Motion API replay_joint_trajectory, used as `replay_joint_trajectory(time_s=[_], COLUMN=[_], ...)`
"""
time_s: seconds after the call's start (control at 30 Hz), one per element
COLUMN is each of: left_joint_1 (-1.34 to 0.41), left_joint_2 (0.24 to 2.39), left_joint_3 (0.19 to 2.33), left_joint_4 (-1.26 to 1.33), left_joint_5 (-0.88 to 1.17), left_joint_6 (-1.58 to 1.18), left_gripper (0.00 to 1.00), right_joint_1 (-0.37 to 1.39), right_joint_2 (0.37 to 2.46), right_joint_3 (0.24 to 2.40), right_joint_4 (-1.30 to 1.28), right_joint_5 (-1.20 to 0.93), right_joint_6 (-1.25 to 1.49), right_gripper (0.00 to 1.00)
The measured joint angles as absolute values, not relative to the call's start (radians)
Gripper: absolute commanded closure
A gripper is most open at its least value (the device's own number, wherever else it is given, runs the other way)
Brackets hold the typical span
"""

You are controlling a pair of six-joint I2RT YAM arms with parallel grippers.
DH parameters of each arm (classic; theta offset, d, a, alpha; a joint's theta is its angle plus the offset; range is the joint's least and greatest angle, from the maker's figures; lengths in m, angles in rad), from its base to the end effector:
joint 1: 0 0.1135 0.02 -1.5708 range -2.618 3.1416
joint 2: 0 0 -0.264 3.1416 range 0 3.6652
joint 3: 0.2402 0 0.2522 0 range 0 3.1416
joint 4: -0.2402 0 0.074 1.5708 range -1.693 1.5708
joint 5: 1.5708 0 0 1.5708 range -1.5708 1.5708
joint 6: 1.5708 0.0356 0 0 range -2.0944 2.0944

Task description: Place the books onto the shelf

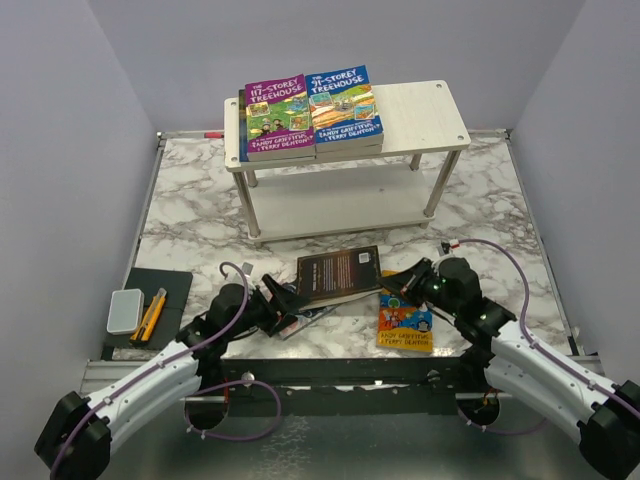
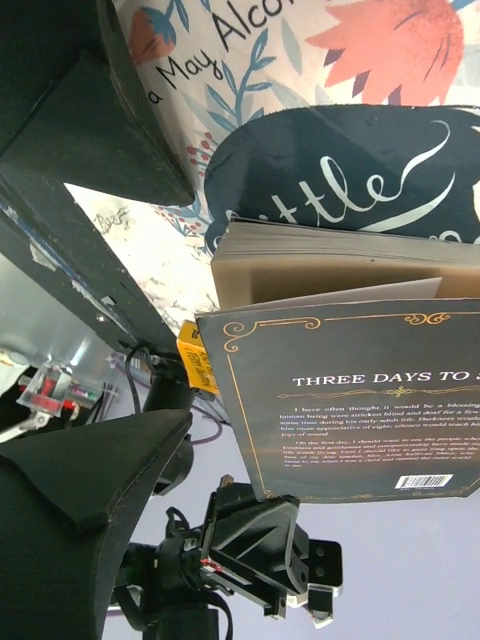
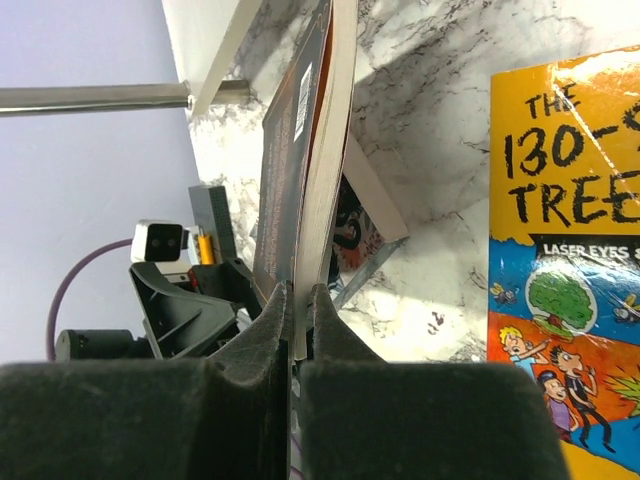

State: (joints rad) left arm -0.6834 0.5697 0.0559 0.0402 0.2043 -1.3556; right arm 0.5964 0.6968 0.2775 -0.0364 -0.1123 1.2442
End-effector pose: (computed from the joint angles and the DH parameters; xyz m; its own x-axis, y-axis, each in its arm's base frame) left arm 0.1020 -0.0924 0.1381 -0.8163 -0.5689 -0.0996 -0.1836 0.4191 -0.8892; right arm 0.1334 0.0954 0.1899 -0.7243 0.6459 -0.2414 0.1391 0.4797 0.8663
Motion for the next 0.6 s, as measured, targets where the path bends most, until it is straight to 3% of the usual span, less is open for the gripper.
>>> replay_joint_trajectory(time_s=[0.6], left_joint_1=[-0.73], left_joint_2=[0.809], left_joint_3=[0.057], left_joint_4=[0.293], left_joint_5=[0.188], left_joint_6=[-1.462], left_gripper=[0.14], right_joint_1=[0.627], right_joint_2=[0.758], right_joint_3=[0.278], right_joint_4=[0.057], right_joint_5=[-0.082], right_joint_6=[1.309], right_gripper=[1.0])
